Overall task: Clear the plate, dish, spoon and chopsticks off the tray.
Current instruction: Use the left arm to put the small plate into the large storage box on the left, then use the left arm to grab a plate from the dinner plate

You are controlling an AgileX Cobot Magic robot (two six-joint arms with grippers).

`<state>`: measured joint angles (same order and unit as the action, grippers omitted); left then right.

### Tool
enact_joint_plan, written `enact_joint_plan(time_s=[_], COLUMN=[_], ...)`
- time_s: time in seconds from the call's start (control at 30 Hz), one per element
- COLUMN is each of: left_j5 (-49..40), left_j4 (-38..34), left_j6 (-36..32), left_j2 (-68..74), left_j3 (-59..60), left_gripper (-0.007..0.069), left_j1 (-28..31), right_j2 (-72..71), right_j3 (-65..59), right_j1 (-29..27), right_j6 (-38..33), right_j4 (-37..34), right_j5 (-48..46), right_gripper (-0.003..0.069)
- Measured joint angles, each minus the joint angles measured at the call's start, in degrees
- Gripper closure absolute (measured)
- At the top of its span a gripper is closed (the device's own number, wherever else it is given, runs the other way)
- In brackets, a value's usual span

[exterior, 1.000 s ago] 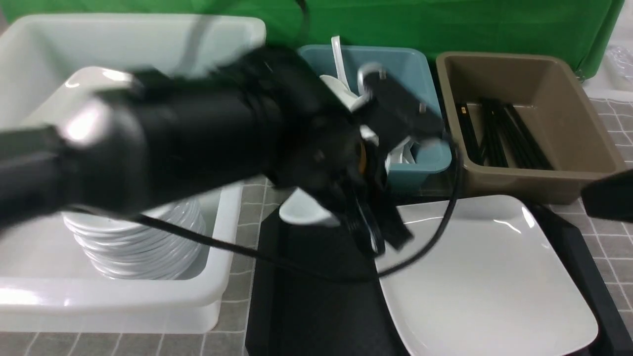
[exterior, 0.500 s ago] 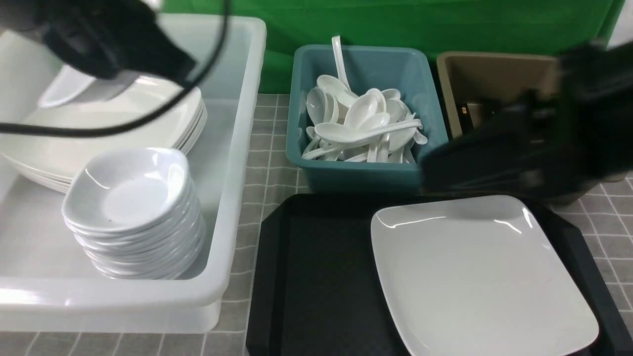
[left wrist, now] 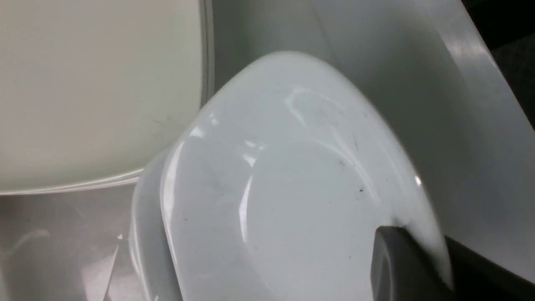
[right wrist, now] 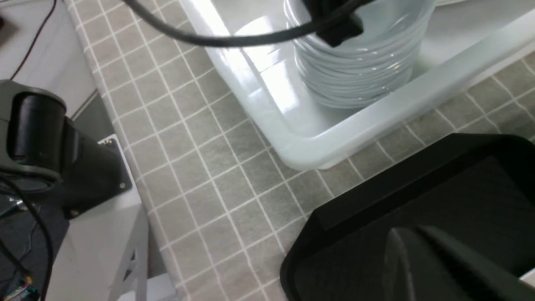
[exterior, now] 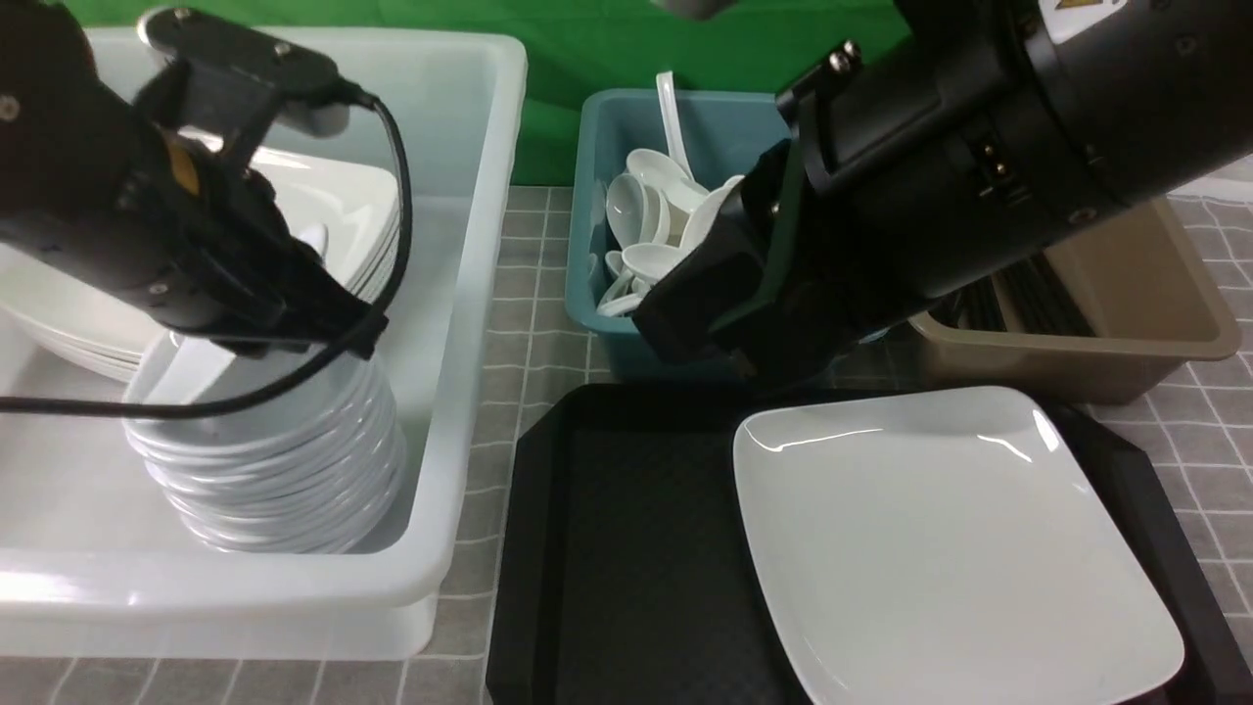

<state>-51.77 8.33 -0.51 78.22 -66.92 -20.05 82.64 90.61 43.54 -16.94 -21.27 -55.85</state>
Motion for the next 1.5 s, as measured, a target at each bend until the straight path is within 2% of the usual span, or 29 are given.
enact_joint_plan(time_s=[0.1, 0.27, 0.37, 0.5, 0.6, 0.67, 0.73, 0.77, 0.8, 0.87, 0.93, 1.0, 1.1, 1.27, 1.33, 1.4, 1.5], left_j5=[0.64, 0.34, -1.41, -2.07, -1.25, -0.59, -0.54, -0.66, -1.09, -2.60, -4.52, -5.41, -5.41, -5.41, -4.99, -3.50, -1.33], left_j4=[0.26, 0.05, -3.19, -12.42, -19.02, -22.58, -23.62, -23.74, -23.74, -24.08, -25.47, -26.67, -26.83, -24.94, -22.59, -21.44, -20.11], left_j6=[0.51, 1.12, 2.12, 0.51, 0.51, 0.51, 0.51, 0.51, 0.51, 0.51, 0.51, 0.51, 0.51, -0.70, -1.68, -2.11, -2.36], left_j2=[0.23, 0.62, 0.36, -0.37, -0.63, -0.26, 0.85, 2.45, 3.63, 7.03, 11.60, 16.99, 23.56, 31.49, 36.21, 38.32, 41.58], left_j3=[0.40, -0.95, -4.38, -9.21, -11.91, -13.32, -14.48, -15.45, -16.03, -17.60, -19.81, -22.93, -27.67, -33.60, -36.31, -37.04, -37.42], left_gripper=[0.0516, 0.0309, 0.0176, 0.0099, 0.0108, 0.0166, 0.0249, 0.0344, 0.0390, 0.0531, 0.0592, 0.0613, 0.0617, 0.0593, 0.0529, 0.0475, 0.0356], left_j1=[0.00, 0.00, 0.00, 0.00, -0.61, -2.42, -4.87, -7.38, -8.79, -11.60, -13.85, -15.17, -15.54, -15.54, -15.54, -15.54, -15.54], right_j2=[0.00, 0.00, -0.61, -2.71, -4.34, -5.34, -6.38, -7.63, -8.24, -10.39, -12.90, -15.55, -19.37, -23.13, -24.22, -24.36, -24.36], right_j3=[0.00, 0.00, 0.00, 0.00, 0.07, -0.01, -0.67, -2.46, -3.38, -6.78, -11.64, -16.96, -24.46, -31.57, -34.05, -34.51, -34.84], right_j1=[0.00, 0.00, -0.08, -2.81, -6.93, -11.32, -15.39, -19.12, -21.26, -25.81, -30.14, -33.35, -36.21, -37.06, -37.06, -37.06, -37.06], right_j6=[0.59, 4.21, 6.10, 6.90, 7.04, 7.09, 7.09, 7.09, 7.09, 7.26, 7.29, 7.29, 7.29, 6.54, 3.58, 1.86, 0.38], right_j4=[1.42, 7.35, 12.73, 17.06, 19.67, 21.27, 21.27, 21.58, 21.67, 21.82, 21.90, 21.75, 21.27, 16.44, 10.10, 7.42, 4.03], right_j5=[0.00, -0.49, -2.14, -5.96, -9.30, -11.01, -11.01, -11.01, -11.01, -11.01, -10.96, -10.90, -10.53, -8.85, -7.51, -7.33, -6.15], right_gripper=[0.0631, 0.0631, 0.0631, 0.0631, 0.0631, 0.0631, 0.0631, 0.0631, 0.0631, 0.0631, 0.0631, 0.0631, 0.0631, 0.0631, 0.0631, 0.0631, 0.0631])
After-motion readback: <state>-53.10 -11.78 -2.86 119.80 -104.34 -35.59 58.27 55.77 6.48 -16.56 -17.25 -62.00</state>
